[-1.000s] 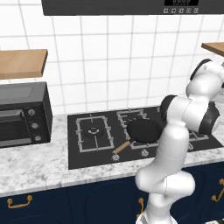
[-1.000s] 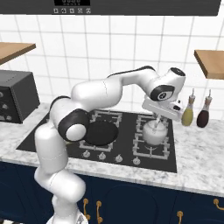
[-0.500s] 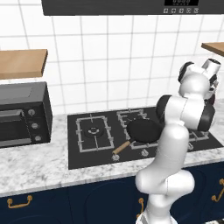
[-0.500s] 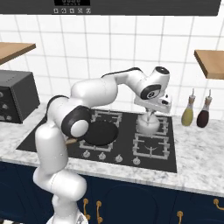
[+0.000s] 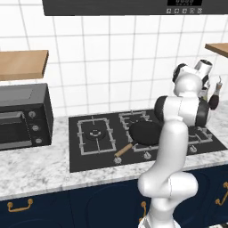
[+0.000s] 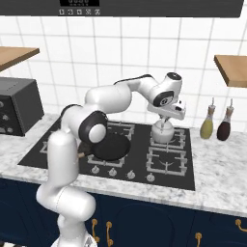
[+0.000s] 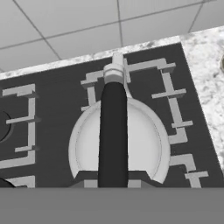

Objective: Pick the kettle from the counter and place it on a stove burner. Then turn the burner on.

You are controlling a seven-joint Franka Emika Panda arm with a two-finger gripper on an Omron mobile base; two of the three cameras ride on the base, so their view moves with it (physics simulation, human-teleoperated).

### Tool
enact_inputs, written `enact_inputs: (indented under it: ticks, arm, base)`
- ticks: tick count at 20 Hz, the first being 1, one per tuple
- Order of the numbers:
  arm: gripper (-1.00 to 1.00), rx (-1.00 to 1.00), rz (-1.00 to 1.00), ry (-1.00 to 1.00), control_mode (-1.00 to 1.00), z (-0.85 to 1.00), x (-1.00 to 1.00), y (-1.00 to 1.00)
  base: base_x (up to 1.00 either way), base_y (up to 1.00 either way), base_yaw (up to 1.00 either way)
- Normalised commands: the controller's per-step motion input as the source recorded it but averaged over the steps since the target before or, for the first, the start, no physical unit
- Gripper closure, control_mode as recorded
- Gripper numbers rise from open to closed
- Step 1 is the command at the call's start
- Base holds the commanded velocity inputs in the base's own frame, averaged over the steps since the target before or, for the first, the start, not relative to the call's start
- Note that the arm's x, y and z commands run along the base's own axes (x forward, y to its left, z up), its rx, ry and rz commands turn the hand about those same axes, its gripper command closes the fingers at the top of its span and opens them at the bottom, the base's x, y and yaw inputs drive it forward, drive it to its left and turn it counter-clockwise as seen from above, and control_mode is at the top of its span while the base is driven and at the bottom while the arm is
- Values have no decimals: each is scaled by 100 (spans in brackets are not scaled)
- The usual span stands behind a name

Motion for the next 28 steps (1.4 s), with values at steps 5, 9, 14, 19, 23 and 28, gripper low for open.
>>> enact_inputs:
  ticks: [5, 9, 14, 19, 23, 28]
  arm:
    - [100, 0, 2, 0, -100, -17, 30, 0]
    - [100, 0, 5, 0, -100, -14, 30, 0]
    - [100, 0, 3, -6, -100, 0, 3, 0]
    - [100, 0, 1, -14, -100, 3, 0, 0]
    - [100, 0, 0, -14, -100, 0, 1, -3]
    - [100, 0, 0, -3, -100, 0, 0, -9]
  base:
    - [0, 0, 0]
    - [0, 0, 0]
    - [0, 0, 0]
    - [0, 0, 0]
    - [0, 0, 0]
    - [0, 0, 0]
